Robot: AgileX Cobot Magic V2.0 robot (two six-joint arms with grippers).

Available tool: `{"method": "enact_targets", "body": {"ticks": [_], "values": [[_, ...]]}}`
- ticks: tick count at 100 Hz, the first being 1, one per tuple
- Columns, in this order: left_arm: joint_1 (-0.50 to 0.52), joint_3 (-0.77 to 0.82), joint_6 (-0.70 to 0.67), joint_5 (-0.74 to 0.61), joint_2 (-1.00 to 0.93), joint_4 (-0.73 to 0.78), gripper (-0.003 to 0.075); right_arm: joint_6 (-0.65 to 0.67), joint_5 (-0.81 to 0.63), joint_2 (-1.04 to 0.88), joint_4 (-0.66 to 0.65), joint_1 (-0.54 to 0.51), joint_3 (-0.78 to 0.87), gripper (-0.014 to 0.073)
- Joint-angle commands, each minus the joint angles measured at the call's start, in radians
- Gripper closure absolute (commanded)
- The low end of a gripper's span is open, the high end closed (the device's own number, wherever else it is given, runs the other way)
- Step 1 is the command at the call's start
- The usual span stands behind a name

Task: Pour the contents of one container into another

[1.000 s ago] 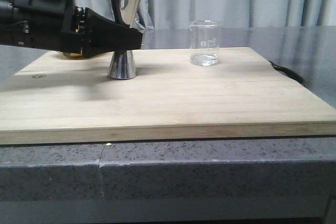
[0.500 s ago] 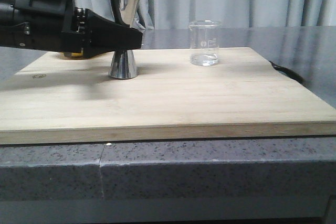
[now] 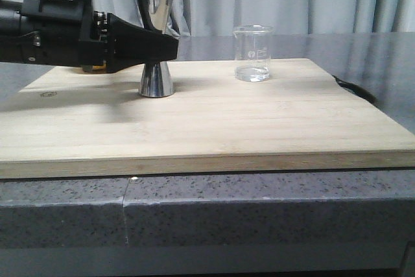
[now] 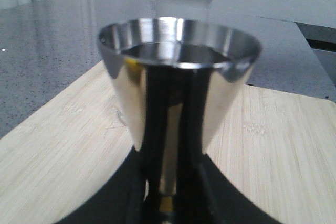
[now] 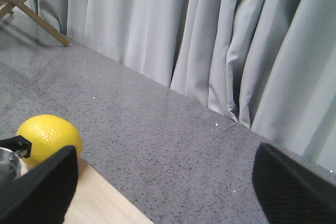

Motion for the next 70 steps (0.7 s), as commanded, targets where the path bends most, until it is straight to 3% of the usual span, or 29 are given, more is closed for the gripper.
{"method": "enact_targets", "body": {"ticks": [1, 70], "values": [[-0.005, -0.017, -0.001, 0.052, -0.023, -0.027, 0.0698, -0.010, -0.069, -0.045, 0.035, -0.007, -0.032, -0.0015], [-0.005, -0.017, 0.005, 0.052, -0.023, -0.015, 0.0698, -0.010, -0.076, -0.045, 0.042, -0.007, -0.032, -0.0015]]}}
